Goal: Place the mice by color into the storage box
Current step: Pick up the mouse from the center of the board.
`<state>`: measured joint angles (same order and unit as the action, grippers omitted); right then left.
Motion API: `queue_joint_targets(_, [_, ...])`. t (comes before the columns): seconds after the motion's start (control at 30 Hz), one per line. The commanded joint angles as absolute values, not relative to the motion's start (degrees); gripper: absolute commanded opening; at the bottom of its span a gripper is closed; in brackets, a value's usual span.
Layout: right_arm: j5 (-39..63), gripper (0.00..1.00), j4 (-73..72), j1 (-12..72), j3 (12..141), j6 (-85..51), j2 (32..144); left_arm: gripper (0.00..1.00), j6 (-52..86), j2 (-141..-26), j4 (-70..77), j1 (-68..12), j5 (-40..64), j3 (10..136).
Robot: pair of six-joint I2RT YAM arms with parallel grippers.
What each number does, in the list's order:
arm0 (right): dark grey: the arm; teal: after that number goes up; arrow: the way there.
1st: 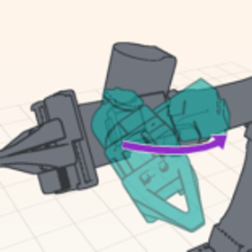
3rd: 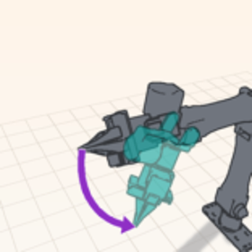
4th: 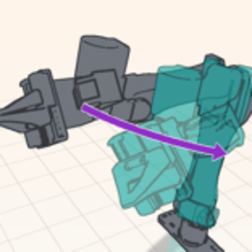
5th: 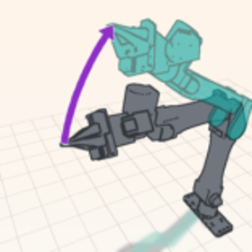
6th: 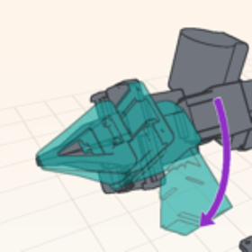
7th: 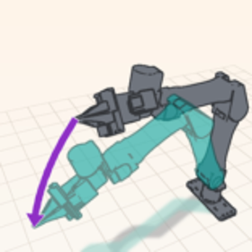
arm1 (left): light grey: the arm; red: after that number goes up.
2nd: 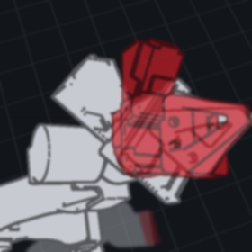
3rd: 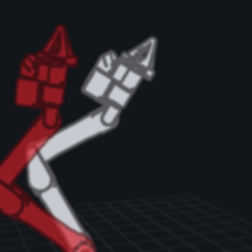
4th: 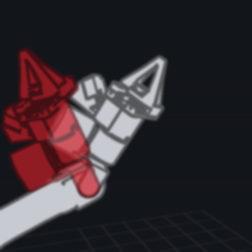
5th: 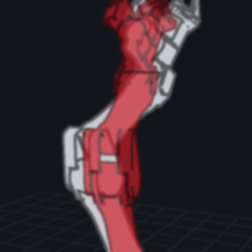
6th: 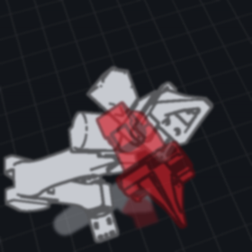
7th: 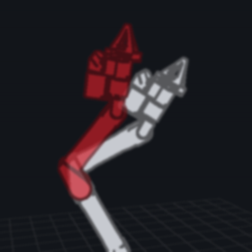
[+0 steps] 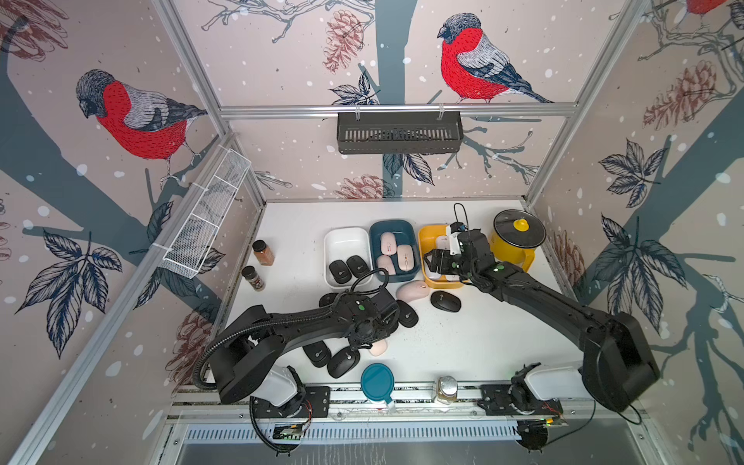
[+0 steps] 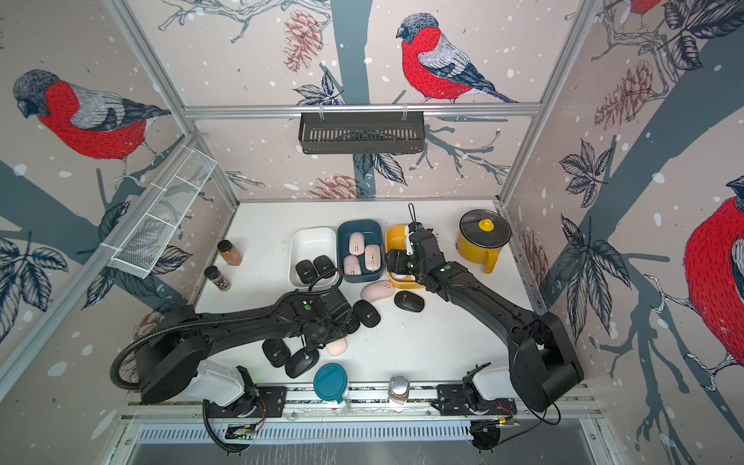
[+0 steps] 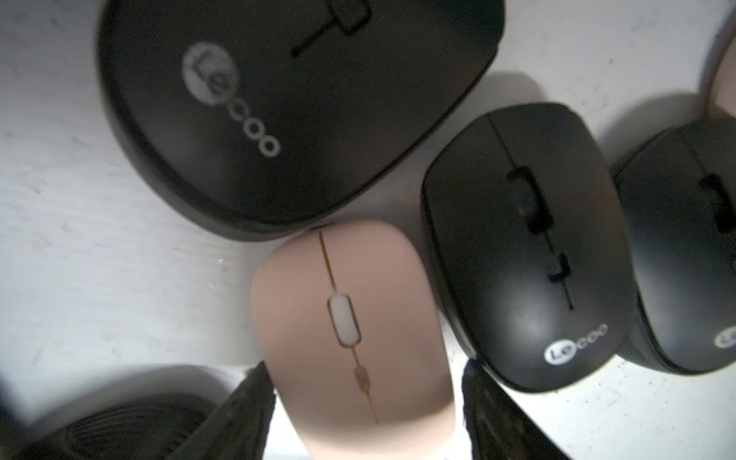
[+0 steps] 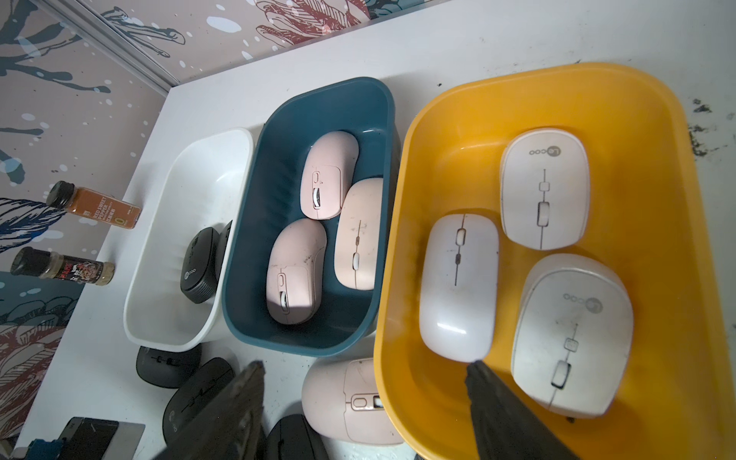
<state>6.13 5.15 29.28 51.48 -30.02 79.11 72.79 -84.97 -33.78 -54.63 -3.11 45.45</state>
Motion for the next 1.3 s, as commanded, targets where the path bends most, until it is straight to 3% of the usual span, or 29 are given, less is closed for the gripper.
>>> queue_joint_targets(0.0, [6.93,0.8,3.3,29.01,51.25,-30.72,79.12,0.73,71.42,-86.07,-35.46,-54.77,-4.22,46.54])
queue_joint_targets(0.5, [7.55,0.8,2.64,27.99,50.37,-31.29,79.0,0.71,70.61,-89.44,-35.64,-54.76,-4.55,47.53])
queue_joint_targets(0.67, [7.91,0.8,2.29,27.82,49.92,-31.61,79.18,0.63,70.23,-89.92,-36.42,-54.76,-5.71,47.78])
queue_joint_targets(0.8, [8.17,0.8,2.21,27.77,49.88,-31.68,79.51,0.58,70.83,-88.63,-37.2,-54.77,-6.82,48.16])
queue_joint_targets(1.27, [7.96,0.8,2.13,27.65,50.14,-32.01,78.1,0.57,72.18,-81.21,-44.73,-54.76,-13.92,53.45])
